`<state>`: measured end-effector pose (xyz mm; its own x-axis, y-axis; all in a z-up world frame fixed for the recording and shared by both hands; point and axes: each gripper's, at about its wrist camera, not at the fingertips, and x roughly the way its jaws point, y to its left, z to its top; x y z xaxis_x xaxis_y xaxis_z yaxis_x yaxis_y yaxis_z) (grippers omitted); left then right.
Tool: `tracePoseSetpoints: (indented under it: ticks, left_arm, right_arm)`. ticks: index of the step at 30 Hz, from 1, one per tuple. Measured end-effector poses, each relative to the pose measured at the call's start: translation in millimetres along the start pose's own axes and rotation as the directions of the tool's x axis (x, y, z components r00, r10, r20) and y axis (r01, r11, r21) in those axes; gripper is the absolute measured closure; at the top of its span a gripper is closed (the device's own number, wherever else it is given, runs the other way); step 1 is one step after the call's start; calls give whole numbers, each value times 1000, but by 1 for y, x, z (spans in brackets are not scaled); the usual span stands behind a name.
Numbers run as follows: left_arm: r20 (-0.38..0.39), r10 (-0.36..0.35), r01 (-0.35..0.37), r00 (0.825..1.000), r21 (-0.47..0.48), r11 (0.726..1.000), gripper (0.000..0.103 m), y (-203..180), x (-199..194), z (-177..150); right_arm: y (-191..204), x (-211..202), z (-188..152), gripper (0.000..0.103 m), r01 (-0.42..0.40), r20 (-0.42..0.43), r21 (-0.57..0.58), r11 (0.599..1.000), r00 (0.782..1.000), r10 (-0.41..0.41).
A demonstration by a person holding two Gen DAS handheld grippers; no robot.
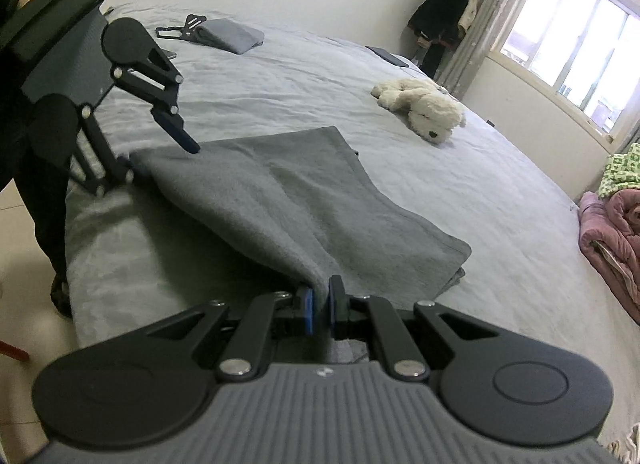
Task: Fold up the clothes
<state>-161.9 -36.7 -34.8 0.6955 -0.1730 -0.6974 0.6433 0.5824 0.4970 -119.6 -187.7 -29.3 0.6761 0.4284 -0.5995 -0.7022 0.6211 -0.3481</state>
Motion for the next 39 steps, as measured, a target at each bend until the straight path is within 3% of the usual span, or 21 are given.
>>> tracePoseSetpoints:
  ticks: [4,8,15,21,26,35,39]
  left_arm:
    - [13,-28,29,1000,-68,997,87,20,-7,-8]
    - [62,-51,59,997,-133,989,93,37,-13,-9]
    - [101,-81,104,992,-241,965,95,55,-9,-11]
    - [125,-84,119,989,-299,947,95,67,-5,-14]
    - [156,-50,99,987,-325,941,95,81,-7,-8]
    - [164,-42,107,986,-413,905,95,133,22,24]
    - [147,-108,167,983,-495,852,95,162,50,31]
  right_arm:
    - [0,1,0,96,-1,-3,-4,1000,1000,1]
    - [4,2,-2,95,2,-21,-27,1000,1000,-3]
    - [0,-3,-13,91,19,-39,-15,1000,999,-19]
    - [-7,-7,-11,91,16,1,19,1000,1000,-16]
    - [-20,-12,-4,93,49,71,61,997,996,-53]
    - [-54,9,15,92,136,99,160,978,983,-153]
    - [-80,31,22,92,106,74,258,960,989,-129]
